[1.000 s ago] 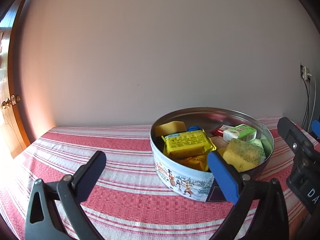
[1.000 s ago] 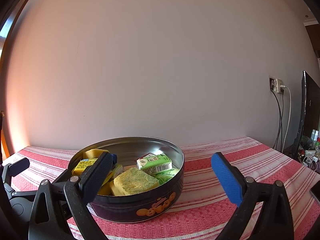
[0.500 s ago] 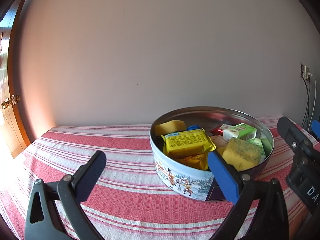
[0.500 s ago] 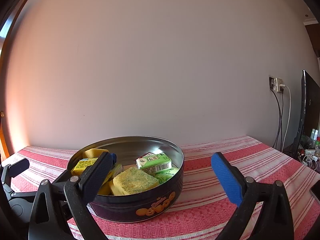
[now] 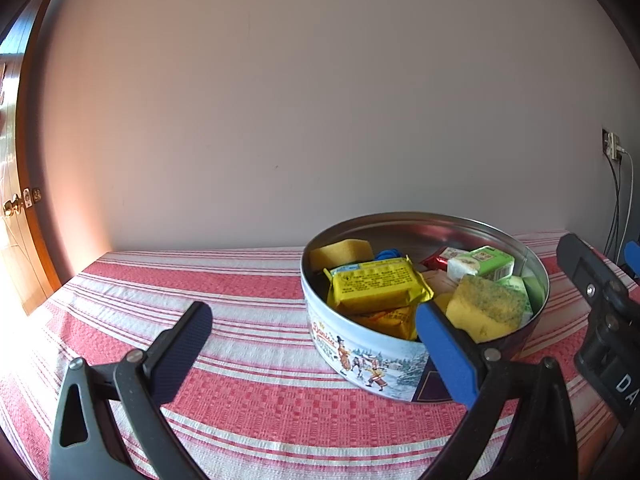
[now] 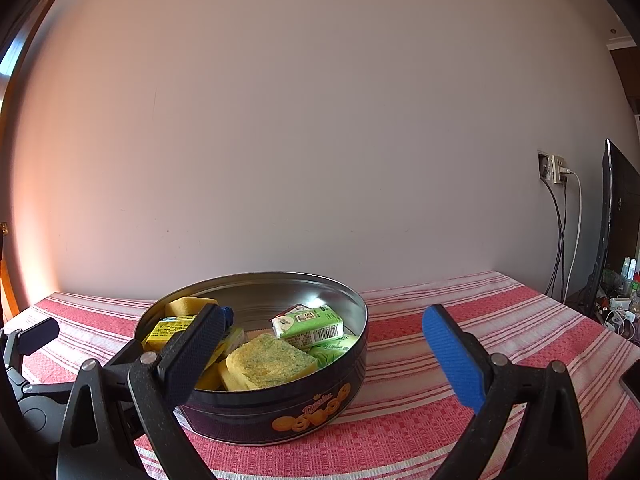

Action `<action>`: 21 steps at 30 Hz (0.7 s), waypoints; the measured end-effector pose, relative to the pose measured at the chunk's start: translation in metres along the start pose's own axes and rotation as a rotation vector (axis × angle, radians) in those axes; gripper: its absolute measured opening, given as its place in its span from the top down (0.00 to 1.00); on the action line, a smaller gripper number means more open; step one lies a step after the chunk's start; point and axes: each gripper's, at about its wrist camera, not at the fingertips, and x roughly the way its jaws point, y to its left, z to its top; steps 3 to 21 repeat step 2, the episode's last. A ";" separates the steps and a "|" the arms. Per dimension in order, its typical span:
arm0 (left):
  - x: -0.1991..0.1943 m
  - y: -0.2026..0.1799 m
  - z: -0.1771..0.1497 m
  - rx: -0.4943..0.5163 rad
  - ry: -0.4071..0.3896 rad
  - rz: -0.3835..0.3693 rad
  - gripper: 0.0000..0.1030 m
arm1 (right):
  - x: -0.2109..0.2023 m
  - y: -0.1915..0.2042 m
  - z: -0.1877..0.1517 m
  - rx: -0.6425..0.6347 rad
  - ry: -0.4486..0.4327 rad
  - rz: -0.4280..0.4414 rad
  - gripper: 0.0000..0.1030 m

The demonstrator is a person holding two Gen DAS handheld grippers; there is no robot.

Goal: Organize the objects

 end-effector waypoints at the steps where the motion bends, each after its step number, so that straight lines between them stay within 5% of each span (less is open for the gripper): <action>1: 0.000 0.000 0.000 -0.001 0.001 0.000 0.00 | 0.000 0.000 0.000 0.000 0.000 0.001 0.02; 21: 0.000 0.000 0.000 -0.002 0.002 0.000 0.00 | 0.000 -0.001 0.000 0.000 0.000 0.002 0.02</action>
